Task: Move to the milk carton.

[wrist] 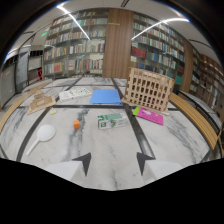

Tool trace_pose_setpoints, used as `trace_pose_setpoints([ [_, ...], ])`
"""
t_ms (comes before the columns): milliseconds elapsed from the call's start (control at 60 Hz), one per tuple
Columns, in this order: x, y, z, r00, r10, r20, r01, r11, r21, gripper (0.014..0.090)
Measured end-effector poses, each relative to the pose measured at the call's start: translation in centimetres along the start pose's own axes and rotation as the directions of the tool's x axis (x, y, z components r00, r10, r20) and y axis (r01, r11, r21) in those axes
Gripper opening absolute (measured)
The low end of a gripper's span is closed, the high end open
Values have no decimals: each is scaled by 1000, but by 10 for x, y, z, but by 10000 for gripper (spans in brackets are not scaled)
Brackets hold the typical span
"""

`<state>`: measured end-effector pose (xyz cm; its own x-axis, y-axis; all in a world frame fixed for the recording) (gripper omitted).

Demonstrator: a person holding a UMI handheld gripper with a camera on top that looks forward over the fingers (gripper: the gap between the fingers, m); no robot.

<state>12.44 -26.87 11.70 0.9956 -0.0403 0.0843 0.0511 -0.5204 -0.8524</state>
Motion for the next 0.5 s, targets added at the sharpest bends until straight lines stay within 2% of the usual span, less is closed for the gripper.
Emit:
trace_pose_setpoints([
  [167, 14, -22, 60, 1000, -7, 0, 7, 1000, 11, 857],
  [500, 1, -34, 161, 998, 7, 57, -6, 1000, -8, 862],
])
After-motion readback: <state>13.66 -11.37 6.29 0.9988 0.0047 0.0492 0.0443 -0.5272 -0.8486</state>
